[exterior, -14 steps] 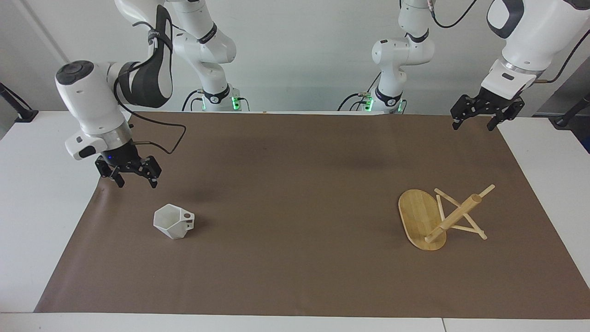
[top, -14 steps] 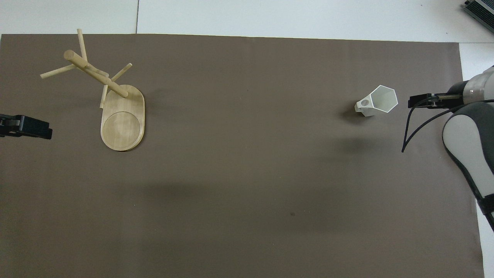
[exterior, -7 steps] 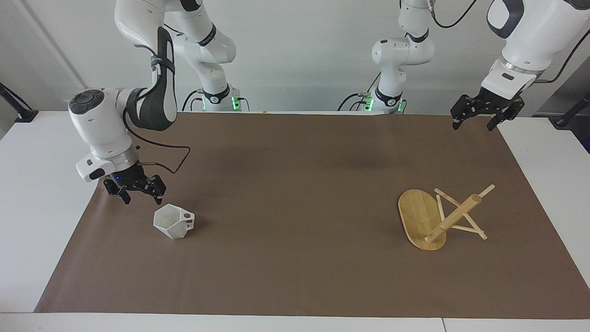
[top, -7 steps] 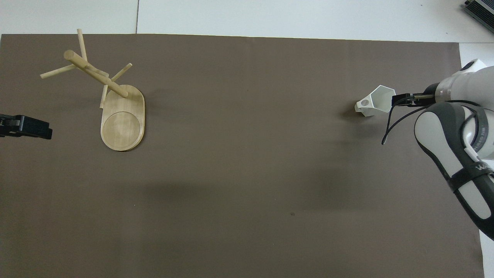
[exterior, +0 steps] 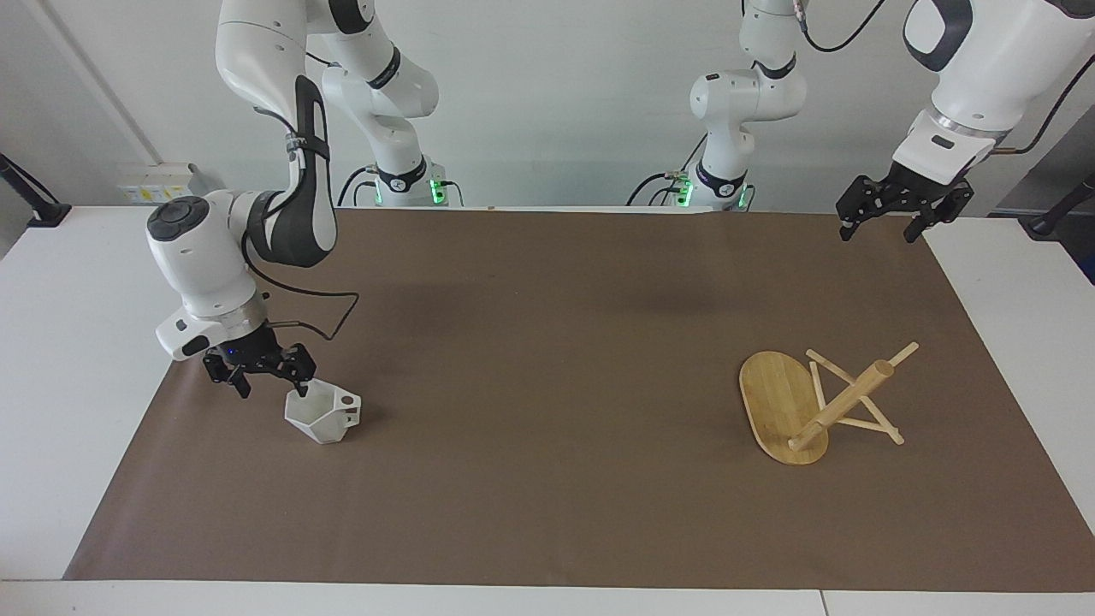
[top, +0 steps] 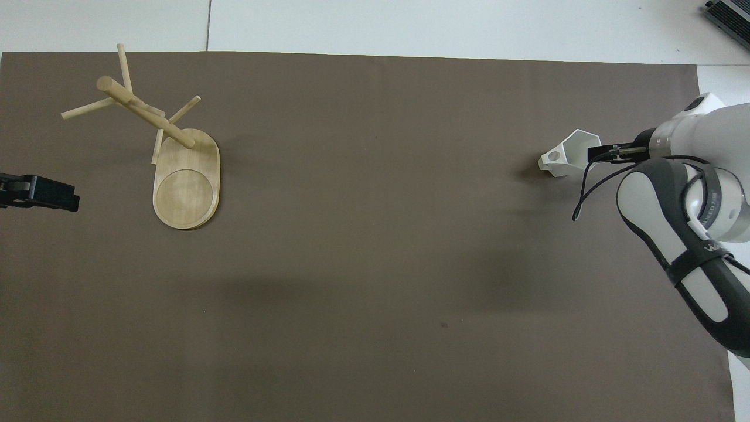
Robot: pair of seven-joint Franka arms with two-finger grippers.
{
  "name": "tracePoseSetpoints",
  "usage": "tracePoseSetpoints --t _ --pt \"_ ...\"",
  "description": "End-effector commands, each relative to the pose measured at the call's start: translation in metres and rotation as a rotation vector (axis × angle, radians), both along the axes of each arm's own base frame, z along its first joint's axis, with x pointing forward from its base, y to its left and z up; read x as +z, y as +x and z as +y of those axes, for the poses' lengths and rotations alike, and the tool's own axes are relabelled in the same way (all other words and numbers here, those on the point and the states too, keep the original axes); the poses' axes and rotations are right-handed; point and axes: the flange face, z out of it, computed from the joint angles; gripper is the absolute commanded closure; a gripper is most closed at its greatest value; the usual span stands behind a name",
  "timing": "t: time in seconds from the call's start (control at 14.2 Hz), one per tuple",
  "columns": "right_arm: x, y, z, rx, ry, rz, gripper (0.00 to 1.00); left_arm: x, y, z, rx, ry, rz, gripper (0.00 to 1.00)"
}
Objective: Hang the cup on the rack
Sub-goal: 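Move the right gripper toward the white hexagonal cup, then close the right gripper on the white cup's rim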
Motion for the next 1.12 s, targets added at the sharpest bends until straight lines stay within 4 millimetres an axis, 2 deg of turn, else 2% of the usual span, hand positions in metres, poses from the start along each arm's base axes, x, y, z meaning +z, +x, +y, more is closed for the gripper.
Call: tracePoseSetpoints --t 0.0,0.35,0.77,1.05 --pt "-0.0085 0.0013 0.0005 0.026 -0.006 -0.011 0.0 0.0009 -0.0065 0.0014 0.01 -0.005 0.009 0.0" --pt "-0.0073 0.0018 0.0013 0.028 -0.003 0.005 0.02 0.0016 -0.0065 0.0014 0.01 -0.005 0.007 0.0" --pt "-0.0008 0.0021 0.0079 0.039 0.002 0.015 0.48 0.0009 -0.006 0.0014 0.01 -0.005 0.009 0.0" --pt "-0.0007 0.0023 0.0079 0.037 0.002 0.014 0.69 0.0017 -0.0065 0.0014 0.01 -0.005 0.007 0.0"
